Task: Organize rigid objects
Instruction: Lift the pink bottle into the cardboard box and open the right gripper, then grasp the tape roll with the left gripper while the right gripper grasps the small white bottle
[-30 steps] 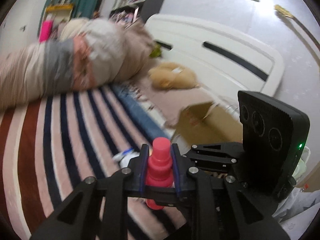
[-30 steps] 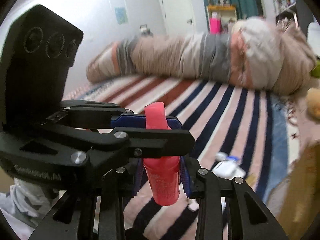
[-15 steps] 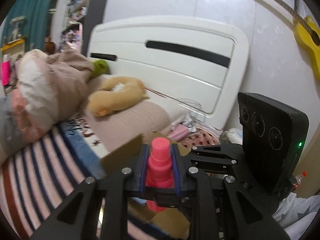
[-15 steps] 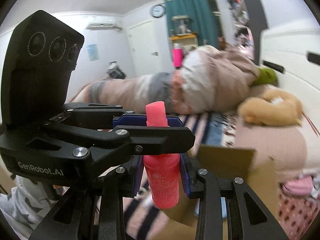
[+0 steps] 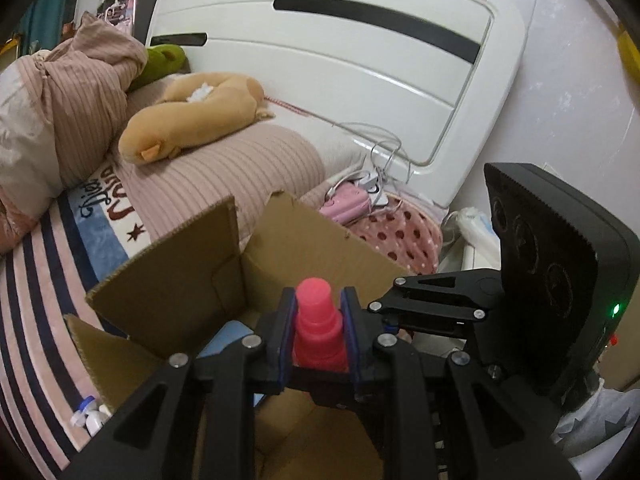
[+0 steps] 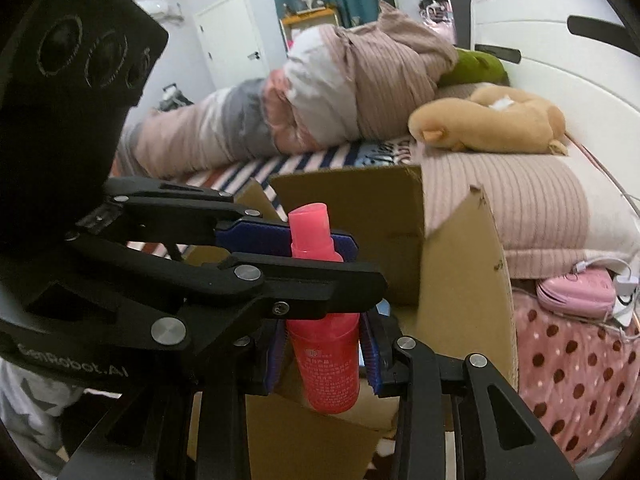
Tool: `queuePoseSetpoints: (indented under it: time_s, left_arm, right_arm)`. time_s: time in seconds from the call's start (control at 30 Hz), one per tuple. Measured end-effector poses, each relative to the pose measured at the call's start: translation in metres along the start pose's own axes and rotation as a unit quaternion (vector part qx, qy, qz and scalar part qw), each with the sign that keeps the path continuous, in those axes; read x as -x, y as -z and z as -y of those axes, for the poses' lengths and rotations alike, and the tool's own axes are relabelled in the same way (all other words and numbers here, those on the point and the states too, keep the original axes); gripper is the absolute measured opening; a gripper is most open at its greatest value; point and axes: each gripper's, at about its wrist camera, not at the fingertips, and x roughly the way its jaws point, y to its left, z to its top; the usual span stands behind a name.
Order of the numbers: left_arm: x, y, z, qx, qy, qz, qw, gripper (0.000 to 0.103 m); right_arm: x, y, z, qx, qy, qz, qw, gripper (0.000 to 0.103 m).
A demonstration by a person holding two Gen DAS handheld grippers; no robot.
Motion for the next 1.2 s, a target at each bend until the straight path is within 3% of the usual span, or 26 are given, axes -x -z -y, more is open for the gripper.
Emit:
queuePoseSetpoints:
  time_s: [0.07, 0.13, 0.2, 0.37, 0.53, 0.73, 0.9, 1.07, 1.2]
  left_arm:
    - [-0.002, 0.001, 0.001, -0.002, -0.005, -0.004, 1.0000, 0.021]
    - [0.000, 0.002, 0.002, -0.003, -0.016, -0.007, 0.9998, 0.036]
    - [0.005, 0.003, 0.002, -0.002, -0.025, -0.004, 0.9997, 0.045]
    - [0.033, 0.009, -0.006, 0.014, -0.031, 0.014, 0.9993, 0.054]
    - [0.079, 0.023, -0.016, 0.022, -0.062, 0.048, 0.9967, 0.061]
    - [0.139, 0.055, -0.044, 0.053, -0.125, 0.081, 0.9875, 0.063]
    - [0.177, 0.095, -0.079, 0.089, -0.170, 0.097, 0.9767, 0.063]
    - [0.191, 0.146, -0.122, 0.127, -0.198, 0.095, 0.9674, 0.063]
    - [0.182, 0.184, -0.148, 0.143, -0.189, 0.086, 0.9678, 0.063]
  right_arm:
    - [-0.003, 0.005, 0.001, 0.000, 0.010, -0.008, 1.000, 0.029]
    - [-0.004, 0.008, 0.001, -0.001, 0.020, -0.015, 1.000, 0.029]
    - [-0.004, 0.008, 0.000, 0.002, 0.024, -0.017, 1.000, 0.029]
    - [0.005, 0.006, -0.007, 0.000, 0.032, -0.011, 0.999, 0.040]
    - [0.017, 0.002, -0.019, 0.005, 0.034, 0.004, 0.999, 0.046]
    - [0.028, -0.009, -0.057, 0.029, 0.000, 0.035, 0.999, 0.047]
    - [0.021, -0.023, -0.112, 0.066, -0.055, 0.045, 0.995, 0.047]
    - [-0.012, -0.021, -0.169, 0.106, -0.100, 0.010, 0.989, 0.047]
    - [-0.050, -0.005, -0.198, 0.116, -0.097, -0.035, 0.988, 0.047]
